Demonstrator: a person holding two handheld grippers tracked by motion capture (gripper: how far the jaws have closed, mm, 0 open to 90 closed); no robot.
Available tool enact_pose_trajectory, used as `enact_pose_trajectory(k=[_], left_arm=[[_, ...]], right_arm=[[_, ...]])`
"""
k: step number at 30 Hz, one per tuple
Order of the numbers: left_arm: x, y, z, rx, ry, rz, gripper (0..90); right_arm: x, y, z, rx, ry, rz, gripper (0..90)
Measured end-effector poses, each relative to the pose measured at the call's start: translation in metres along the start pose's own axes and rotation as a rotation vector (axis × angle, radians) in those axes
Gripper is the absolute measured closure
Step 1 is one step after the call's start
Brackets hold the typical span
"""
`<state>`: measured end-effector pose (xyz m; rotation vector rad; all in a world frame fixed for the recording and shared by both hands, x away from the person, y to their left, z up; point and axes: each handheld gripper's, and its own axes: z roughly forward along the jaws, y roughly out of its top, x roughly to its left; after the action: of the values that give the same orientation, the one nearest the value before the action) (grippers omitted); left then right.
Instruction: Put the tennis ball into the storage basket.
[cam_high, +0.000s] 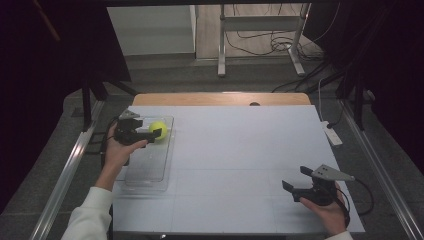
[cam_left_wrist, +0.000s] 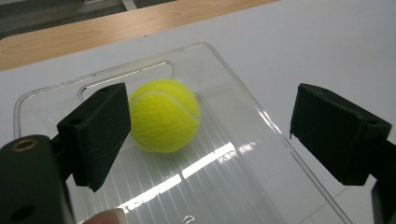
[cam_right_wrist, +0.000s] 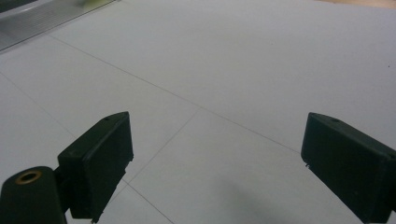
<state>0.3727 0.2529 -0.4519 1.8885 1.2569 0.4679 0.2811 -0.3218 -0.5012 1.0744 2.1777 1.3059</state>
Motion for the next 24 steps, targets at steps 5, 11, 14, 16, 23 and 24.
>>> enact_pose_trajectory(k=[5, 11, 14, 16, 23, 24], left_arm=[[-0.009, -0.004, -0.008, -0.022, -0.019, 0.016, 13.5], [-0.015, -0.009, -0.015, -0.039, -0.041, 0.023, 13.7], [-0.019, -0.013, -0.018, -0.045, -0.053, 0.03, 13.8], [-0.021, -0.016, -0.02, -0.047, -0.064, 0.032, 13.8], [-0.029, -0.029, -0.027, -0.055, -0.096, 0.035, 14.0], [-0.029, -0.029, -0.027, -0.055, -0.096, 0.035, 13.9]], right_arm=[[0.0, 0.0, -0.001, -0.001, -0.003, -0.003, 9.2], [0.001, 0.001, 0.0, -0.001, -0.001, -0.004, 9.2], [0.001, 0.001, 0.0, -0.001, -0.001, -0.004, 9.2], [0.001, 0.001, 0.0, -0.001, -0.001, -0.004, 9.2], [0.001, 0.001, 0.0, 0.001, -0.001, -0.006, 9.2], [0.001, 0.001, 0.0, 0.0, -0.001, -0.007, 9.2]])
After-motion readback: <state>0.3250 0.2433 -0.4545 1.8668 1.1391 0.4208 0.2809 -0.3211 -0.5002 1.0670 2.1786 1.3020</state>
